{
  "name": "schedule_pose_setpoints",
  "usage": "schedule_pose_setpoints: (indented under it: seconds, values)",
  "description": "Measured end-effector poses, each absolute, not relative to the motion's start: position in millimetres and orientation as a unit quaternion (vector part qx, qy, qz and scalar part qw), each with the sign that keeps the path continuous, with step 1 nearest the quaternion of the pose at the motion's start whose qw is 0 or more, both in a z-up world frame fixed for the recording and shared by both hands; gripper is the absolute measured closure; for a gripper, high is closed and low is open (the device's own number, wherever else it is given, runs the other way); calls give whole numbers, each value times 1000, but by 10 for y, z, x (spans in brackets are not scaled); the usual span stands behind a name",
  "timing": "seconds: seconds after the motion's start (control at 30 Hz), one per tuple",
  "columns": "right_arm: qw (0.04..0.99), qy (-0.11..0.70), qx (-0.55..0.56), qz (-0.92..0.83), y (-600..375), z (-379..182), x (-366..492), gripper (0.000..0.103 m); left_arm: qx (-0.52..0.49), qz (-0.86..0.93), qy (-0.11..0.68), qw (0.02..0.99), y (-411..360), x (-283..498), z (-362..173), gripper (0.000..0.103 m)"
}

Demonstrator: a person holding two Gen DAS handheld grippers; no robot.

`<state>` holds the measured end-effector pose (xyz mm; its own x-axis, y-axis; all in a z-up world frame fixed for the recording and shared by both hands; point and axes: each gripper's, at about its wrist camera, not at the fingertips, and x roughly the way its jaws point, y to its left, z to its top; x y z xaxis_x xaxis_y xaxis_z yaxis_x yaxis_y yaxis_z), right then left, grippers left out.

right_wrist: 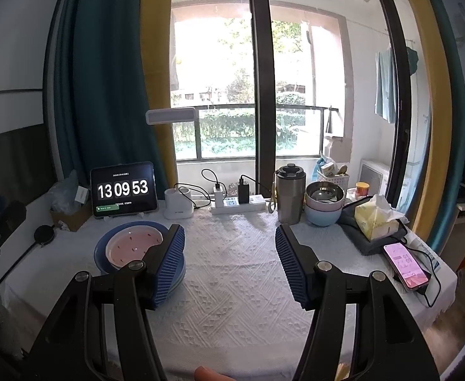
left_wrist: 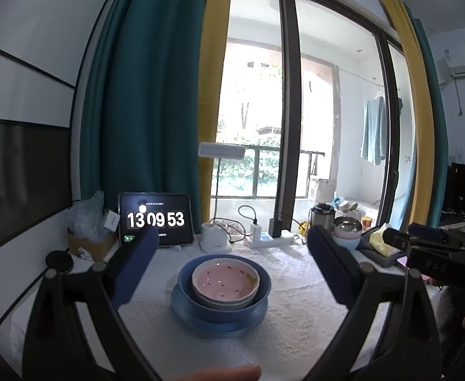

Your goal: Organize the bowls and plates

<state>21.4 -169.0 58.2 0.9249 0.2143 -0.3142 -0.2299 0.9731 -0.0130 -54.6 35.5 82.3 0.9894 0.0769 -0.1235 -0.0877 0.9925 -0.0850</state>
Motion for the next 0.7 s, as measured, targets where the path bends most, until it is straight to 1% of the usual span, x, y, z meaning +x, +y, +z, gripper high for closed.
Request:
schedule_pose_setpoints:
  seconds: [0.7]
  values:
    - [981,161,-18,105,-1751,573,218,40,-44,36,60,997,335,-584,811,7]
